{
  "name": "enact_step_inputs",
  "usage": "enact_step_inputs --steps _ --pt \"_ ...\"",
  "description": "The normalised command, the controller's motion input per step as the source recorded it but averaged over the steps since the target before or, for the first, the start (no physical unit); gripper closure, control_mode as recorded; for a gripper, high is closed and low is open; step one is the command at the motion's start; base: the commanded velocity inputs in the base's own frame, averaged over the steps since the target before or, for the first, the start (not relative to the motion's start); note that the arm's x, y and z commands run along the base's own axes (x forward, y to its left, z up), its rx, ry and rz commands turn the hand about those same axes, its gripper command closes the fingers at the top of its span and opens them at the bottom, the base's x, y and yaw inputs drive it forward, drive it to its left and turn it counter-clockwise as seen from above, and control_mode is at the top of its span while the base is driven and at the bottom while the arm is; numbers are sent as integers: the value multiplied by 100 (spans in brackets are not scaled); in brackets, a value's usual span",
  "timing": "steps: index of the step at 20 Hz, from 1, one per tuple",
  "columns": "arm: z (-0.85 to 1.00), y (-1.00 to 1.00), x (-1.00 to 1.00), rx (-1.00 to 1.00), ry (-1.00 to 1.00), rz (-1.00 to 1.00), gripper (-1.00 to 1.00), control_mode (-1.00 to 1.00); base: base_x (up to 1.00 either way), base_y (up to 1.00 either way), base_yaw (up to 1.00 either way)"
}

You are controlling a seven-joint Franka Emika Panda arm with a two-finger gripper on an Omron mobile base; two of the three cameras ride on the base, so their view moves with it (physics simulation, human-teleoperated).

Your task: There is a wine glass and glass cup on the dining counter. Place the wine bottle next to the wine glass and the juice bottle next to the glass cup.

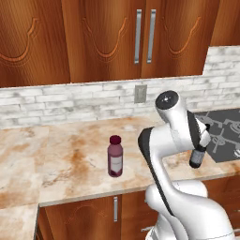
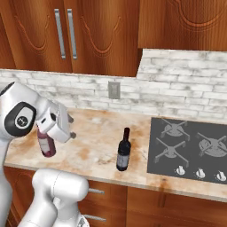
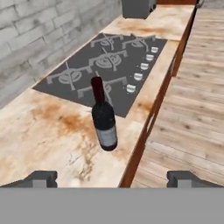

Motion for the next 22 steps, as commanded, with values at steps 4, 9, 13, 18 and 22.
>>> enact_step_inputs --steps 4,9,13,18,22 --pt "-9 -12 -3 4 -2 -45 -100 -100 0 0 0" --pt "0 -17 -13 7 1 -40 -100 -100 0 0 0" --pt "-3 -36 -12 3 0 -19 -100 -100 0 0 0" --pt "-14 -32 -1 0 -5 -2 -100 -100 0 0 0" --pt "-20 -22 0 -2 -11 1 -100 -100 0 0 0"
